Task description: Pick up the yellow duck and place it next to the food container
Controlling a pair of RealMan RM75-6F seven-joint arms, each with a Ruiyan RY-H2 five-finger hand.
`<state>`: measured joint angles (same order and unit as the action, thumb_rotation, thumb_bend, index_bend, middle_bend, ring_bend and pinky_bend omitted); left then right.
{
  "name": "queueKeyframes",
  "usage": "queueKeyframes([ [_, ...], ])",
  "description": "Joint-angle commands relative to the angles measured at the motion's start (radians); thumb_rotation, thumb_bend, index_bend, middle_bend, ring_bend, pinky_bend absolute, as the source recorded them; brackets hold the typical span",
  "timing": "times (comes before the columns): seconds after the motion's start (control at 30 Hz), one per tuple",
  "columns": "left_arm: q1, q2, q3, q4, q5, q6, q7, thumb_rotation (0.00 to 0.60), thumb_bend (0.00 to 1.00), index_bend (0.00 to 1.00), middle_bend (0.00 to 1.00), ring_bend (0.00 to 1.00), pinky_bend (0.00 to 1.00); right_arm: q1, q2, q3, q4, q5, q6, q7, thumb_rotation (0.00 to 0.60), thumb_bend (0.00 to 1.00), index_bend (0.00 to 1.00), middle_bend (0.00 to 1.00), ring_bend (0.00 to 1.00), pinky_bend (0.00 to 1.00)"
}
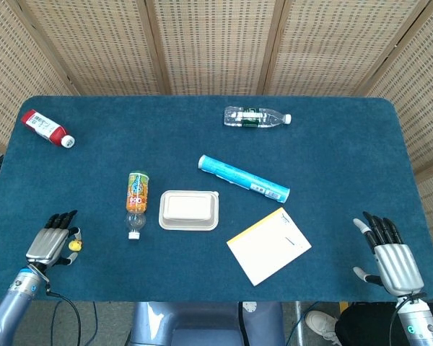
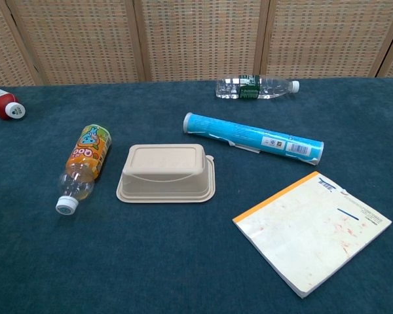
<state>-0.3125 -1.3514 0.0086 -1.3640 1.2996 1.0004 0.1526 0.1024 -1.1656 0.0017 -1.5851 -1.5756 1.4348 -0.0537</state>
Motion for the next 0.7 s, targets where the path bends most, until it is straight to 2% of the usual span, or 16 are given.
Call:
queueKeyframes([
  [0.03, -0.002, -0.001, 0.001, 0.0, -0.004, -0.003, 0.007, 0.6, 0.31, 0.46, 0.0, 0.0, 0.0, 0.0, 0.0, 0.0, -0.001, 0.0, 0.001, 0.0, 0.6, 0.0, 0.09, 0.0, 0.0, 0.0],
  [0.4, -0.009, 0.009, 0.009, -0.002, -0.026, -0.02, 0.043, 0.6, 0.32, 0.44, 0.0, 0.0, 0.0, 0.0, -0.001, -0.001, 0.001, -0.002, 0.001, -0.002, 0.6, 0.0, 0.09, 0.0, 0.0, 0.0],
  [0.7, -0.012, 0.021, 0.01, -0.019, -0.038, -0.02, 0.053, 0.6, 0.39, 0.5, 0.0, 0.0, 0.0, -0.001, -0.004, -0.001, 0.003, -0.005, 0.004, -0.003, 0.6, 0.0, 0.09, 0.0, 0.0, 0.0],
])
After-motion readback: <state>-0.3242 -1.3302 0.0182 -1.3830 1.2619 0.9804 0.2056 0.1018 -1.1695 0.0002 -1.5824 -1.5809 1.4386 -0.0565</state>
